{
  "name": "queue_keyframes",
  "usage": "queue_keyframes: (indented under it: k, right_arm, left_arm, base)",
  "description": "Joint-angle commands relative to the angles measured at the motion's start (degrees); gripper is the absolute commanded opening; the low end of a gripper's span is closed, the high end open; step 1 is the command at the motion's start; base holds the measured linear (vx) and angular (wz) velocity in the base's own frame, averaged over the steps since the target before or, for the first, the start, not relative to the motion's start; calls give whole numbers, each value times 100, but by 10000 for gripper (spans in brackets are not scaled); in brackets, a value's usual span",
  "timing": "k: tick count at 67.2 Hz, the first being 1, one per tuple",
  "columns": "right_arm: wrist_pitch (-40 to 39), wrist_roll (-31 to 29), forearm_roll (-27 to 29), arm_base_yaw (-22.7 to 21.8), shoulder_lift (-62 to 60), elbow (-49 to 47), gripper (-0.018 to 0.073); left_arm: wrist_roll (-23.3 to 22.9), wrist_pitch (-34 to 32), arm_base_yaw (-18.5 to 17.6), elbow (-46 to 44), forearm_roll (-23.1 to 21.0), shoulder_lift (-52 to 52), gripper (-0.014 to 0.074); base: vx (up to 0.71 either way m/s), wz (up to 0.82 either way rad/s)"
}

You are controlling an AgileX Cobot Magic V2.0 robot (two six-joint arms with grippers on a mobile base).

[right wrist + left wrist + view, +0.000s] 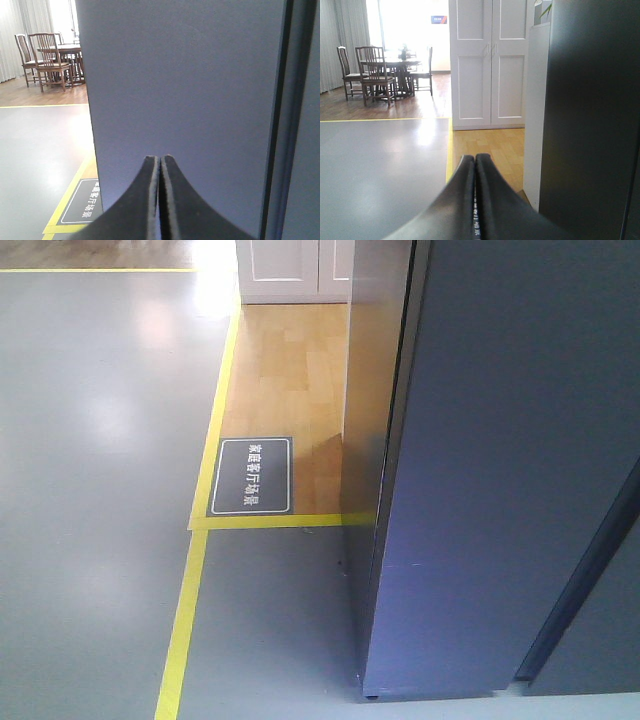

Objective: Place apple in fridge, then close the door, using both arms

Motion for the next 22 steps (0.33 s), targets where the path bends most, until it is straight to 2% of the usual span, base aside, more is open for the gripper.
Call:
queue_keyframes:
  k: [1,22]
  right_arm:
    - [-467,-11,3,-1,-73,-15,-3]
    - [-474,-11,3,-1,-73,-21,-3]
  left_arm:
    - [-10,-377,-3,-97,-58,-86,-6]
    - [-10,-377,-3,-97,-58,-86,-6]
  base:
    - [0,0]
    - [0,0]
